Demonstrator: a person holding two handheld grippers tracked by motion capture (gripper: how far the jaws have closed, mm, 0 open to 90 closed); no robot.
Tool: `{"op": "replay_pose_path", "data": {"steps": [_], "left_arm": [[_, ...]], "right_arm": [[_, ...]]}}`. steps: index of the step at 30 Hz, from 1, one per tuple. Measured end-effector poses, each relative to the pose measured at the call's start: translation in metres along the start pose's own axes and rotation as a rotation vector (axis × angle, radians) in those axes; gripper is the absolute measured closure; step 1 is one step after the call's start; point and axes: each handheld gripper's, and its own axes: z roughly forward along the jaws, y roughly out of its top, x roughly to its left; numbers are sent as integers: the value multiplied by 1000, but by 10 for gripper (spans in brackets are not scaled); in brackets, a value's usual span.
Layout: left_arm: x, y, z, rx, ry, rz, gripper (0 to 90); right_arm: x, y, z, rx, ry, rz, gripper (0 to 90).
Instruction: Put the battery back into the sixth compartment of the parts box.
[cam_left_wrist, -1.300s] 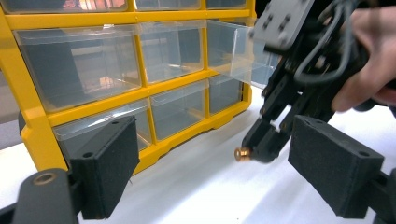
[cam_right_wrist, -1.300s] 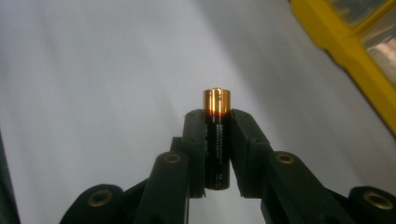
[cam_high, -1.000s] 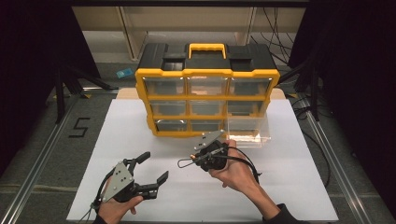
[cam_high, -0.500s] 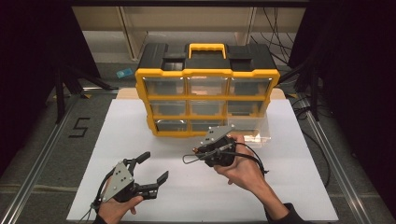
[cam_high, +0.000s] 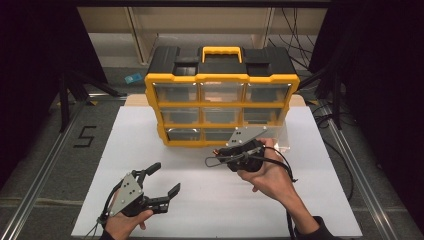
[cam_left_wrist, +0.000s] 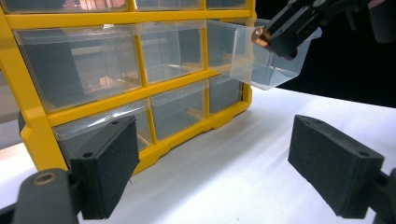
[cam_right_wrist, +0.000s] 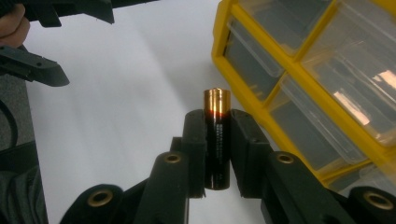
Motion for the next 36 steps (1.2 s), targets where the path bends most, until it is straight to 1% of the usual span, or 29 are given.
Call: {"op": "replay_pose_path", "data": {"steps": [2,5,9,10,12,17,19,20,26,27,31,32,34,35,36], "left_arm": [[0,0,0,1,0,0,157],[-1,0,0,2,0,-4,157],[0,0,0,1,0,-4,157],[0,0,0,1,-1,-4,157],[0,0,0,1,0,-5,157],[0,0,0,-2,0,-6,157],[0,0,0,0,0,-4,157],[0,0,0,0,0,-4,157],[0,0,0,0,0,-2,157],[0,0,0,0,0,-2,157],[0,0,0,-1,0,0,157],[0,0,0,-1,0,-1,157],[0,0,0,-1,0,-1,157],[0,0,0,-1,-1,1,157],[0,0,0,-1,-1,1,157]], "right_arm": [[-1,0,-2,0,4,4,770],[-4,2,-10,-23,-10,2,770],[-8,2,-16,-27,-13,15,770],[-9,2,-17,-37,-20,16,770],[-13,1,-21,-44,-28,23,770],[-18,0,-27,-58,-43,27,770],[-21,-1,-32,-65,-54,42,770],[-21,-1,-32,-65,-54,42,770],[-30,-3,-46,-89,-78,57,770],[-30,-3,-48,-91,-85,65,770],[-36,-5,-54,-101,-102,73,770],[-38,-6,-55,-99,-99,74,770],[-40,-7,-57,-102,-113,83,770],[-42,-8,-58,-105,-118,80,770],[-42,-9,-59,-100,-117,93,770]]}}
